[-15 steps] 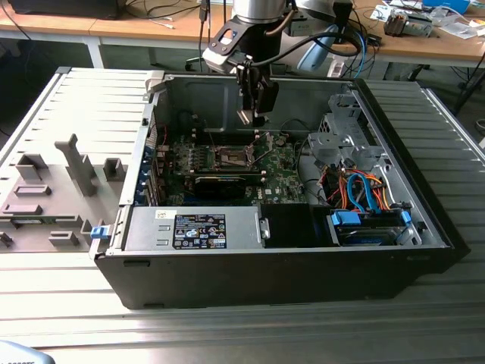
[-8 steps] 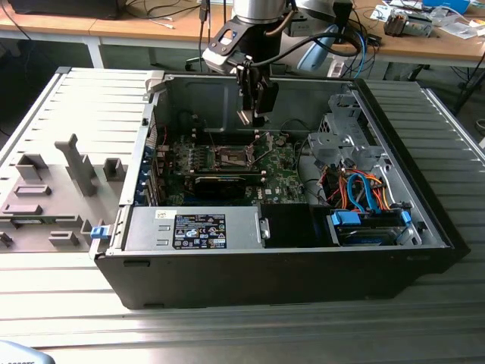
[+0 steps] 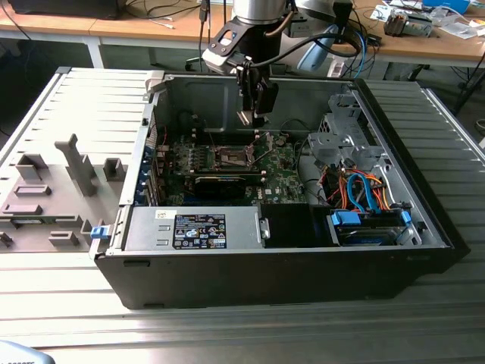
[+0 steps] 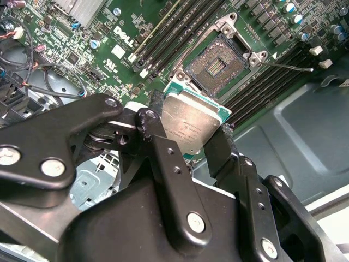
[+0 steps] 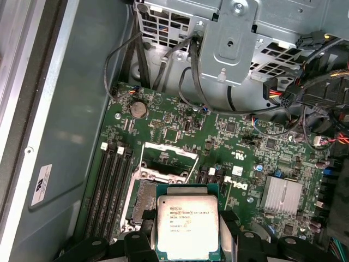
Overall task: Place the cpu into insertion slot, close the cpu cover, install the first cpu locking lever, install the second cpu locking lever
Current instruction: 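Place the cpu into insertion slot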
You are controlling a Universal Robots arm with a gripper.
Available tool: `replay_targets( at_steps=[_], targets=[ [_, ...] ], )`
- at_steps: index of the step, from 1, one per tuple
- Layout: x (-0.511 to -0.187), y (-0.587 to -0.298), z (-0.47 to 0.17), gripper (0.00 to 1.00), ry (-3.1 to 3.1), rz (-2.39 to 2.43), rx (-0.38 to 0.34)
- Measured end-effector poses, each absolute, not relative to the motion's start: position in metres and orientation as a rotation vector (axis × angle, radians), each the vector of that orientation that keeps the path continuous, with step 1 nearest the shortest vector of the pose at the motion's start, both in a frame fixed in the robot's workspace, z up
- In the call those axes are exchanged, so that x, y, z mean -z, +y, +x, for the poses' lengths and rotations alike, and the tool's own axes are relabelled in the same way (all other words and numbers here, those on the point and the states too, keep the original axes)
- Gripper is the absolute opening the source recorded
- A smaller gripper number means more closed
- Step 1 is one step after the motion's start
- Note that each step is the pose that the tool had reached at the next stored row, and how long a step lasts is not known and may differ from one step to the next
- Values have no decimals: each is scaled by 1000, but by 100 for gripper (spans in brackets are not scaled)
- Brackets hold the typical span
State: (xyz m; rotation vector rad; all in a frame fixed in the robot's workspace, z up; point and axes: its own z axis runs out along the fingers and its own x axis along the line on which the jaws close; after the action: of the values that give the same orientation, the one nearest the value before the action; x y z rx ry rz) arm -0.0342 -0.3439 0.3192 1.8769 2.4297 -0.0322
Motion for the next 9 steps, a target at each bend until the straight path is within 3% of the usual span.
replay_targets(
  at_steps=[9],
  targets=[
    [-318,-344,-34,55,2425,1883,33]
  ],
)
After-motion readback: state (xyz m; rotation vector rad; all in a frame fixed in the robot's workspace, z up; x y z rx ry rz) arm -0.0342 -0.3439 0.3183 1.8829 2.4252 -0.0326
